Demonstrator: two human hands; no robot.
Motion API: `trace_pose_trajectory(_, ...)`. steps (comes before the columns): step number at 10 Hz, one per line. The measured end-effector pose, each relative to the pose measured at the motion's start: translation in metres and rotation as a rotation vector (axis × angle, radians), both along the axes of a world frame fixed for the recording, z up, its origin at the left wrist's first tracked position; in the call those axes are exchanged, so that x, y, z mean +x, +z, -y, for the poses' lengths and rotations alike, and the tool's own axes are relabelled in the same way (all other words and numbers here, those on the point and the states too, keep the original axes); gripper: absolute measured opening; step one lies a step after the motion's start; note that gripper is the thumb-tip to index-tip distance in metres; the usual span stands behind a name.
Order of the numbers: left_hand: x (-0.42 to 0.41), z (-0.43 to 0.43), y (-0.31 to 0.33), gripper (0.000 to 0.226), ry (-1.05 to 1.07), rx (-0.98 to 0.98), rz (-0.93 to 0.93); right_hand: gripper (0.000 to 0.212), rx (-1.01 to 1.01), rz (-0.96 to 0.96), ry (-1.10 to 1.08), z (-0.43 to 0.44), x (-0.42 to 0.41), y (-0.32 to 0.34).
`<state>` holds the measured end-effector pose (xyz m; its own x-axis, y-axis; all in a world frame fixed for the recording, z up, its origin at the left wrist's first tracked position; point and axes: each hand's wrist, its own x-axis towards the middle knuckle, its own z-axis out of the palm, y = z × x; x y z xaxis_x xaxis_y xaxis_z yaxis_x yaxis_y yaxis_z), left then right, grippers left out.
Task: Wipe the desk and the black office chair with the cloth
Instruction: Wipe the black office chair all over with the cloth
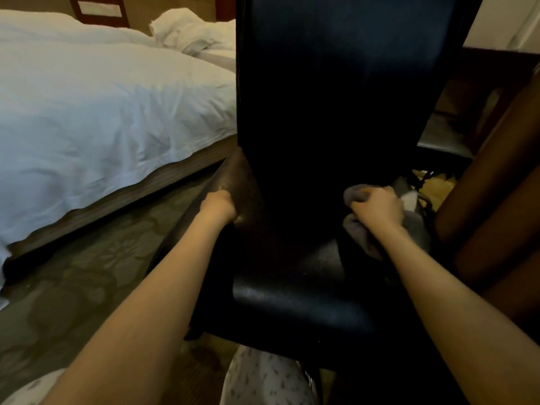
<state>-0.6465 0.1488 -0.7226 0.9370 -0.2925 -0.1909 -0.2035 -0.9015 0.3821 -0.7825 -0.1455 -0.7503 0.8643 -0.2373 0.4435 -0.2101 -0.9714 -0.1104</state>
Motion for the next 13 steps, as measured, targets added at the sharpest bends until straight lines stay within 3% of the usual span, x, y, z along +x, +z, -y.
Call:
trace_pose_trajectory(1, 0.0, 0.0, 0.0, 0.035, -0.019, -0.032, 0.023, 0.027, 0.368, 0.031, -0.261, -0.035, -0.009, 0.036)
trace_pose_trajectory(3, 0.001, -0.004, -0.005, 0.025, 0.035, -0.118, -0.007, 0.029, 0.302, -0.073, 0.008, -0.156, 0.056, 0.04)
trace_pose_trajectory(4, 0.002, -0.005, -0.007, 0.006, 0.035, -0.138, -0.014, 0.038, 0.342, -0.17, -0.05, -0.164, 0.062, 0.015)
trace_pose_trajectory(6, 0.006, -0.005, -0.011, 0.005, -0.006, -0.116, 0.006, 0.037, 0.395, -0.034, -0.209, -0.092, 0.034, 0.013)
trace_pose_trajectory(8, 0.005, -0.004, -0.007, 0.01, -0.068, -0.052, 0.021, 0.027, 0.368, 0.068, -0.528, -0.027, -0.031, 0.017)
trace_pose_trajectory(9, 0.005, -0.006, -0.011, 0.022, -0.123, -0.056, 0.063, 0.024, 0.404, 0.127, -0.655, -0.015, -0.058, 0.017)
trace_pose_trajectory(10, 0.003, -0.007, -0.013, 0.005, -0.178, -0.043, 0.125, 0.032, 0.438, 0.176, -0.763, -0.01, -0.082, 0.019)
trace_pose_trajectory(11, -0.003, 0.003, -0.012, 0.012, -0.327, -0.069, 0.194, 0.036, 0.435, 0.169, -0.814, -0.027, -0.092, 0.025)
trace_pose_trajectory(12, -0.024, 0.026, -0.008, 0.014, -0.56, -0.219, 0.173, 0.034, 0.361, 0.257, -0.63, -0.072, -0.087, 0.043)
trace_pose_trajectory(13, -0.043, 0.035, 0.0, 0.009, -0.591, -0.166, 0.114, 0.024, 0.369, 0.252, -0.391, -0.14, -0.078, 0.058)
